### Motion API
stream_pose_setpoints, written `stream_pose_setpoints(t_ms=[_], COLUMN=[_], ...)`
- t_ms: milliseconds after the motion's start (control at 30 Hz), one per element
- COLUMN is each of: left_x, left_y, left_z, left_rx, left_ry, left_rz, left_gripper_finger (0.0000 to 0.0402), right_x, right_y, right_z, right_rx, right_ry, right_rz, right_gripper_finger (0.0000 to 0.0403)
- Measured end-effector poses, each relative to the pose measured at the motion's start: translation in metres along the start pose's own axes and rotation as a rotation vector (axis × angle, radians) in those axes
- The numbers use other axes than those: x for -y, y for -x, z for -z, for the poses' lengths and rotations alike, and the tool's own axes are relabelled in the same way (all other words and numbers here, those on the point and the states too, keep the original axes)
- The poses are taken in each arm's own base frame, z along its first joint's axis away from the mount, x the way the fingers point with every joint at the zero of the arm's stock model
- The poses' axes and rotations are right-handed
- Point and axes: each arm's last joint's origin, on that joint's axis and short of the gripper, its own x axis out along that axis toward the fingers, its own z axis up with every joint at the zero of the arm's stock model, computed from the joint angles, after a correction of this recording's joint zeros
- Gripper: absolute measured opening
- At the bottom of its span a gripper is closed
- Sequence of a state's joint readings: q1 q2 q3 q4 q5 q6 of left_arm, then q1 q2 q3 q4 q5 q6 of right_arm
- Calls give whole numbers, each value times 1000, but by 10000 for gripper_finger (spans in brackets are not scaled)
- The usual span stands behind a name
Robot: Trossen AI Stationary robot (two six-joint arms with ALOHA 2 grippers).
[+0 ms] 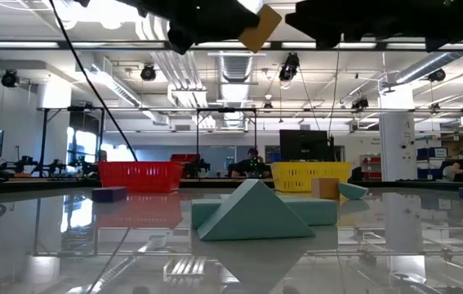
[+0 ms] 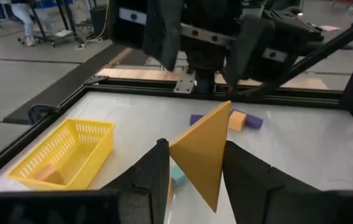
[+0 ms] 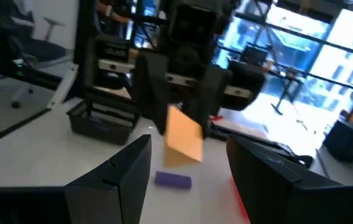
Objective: Sort & place blocks by color
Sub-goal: Put the yellow block into the yellow bin
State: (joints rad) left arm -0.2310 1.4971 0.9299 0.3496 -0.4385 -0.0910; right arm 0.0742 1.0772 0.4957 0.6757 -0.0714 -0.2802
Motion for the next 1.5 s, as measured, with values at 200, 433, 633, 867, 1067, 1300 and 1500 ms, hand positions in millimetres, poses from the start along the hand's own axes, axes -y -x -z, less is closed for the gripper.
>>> stream_pose_setpoints(t_ms=[200, 433, 633, 867, 1067, 1300, 1500], left_x=[0, 0, 1, 0, 0, 1, 0], left_y=[0, -2, -2, -2, -2, -2, -1], left_z=[-3, -4, -5, -5, -4, -5, -1], left_rx=[31, 55, 63, 62, 56, 65, 19], left_ry=[19, 25, 29, 29, 37, 35, -15], left_rz=[2, 3, 4, -2, -5, 11, 1], left_gripper_finger=[109, 109, 109, 109, 126, 190, 217], right_x=[-1, 0, 0, 0, 0, -1, -2], right_y=[-18, -32, -33, -33, -33, -33, -33], right_z=[7, 8, 7, 7, 6, 10, 17], right_rx=[40, 52, 54, 55, 58, 24, -59], right_ry=[5, 4, -4, 1, 13, 2, -3], right_rz=[-5, -1, 1, 7, 3, -9, 10], right_gripper_finger=[201, 201, 171, 56, 25, 22, 21])
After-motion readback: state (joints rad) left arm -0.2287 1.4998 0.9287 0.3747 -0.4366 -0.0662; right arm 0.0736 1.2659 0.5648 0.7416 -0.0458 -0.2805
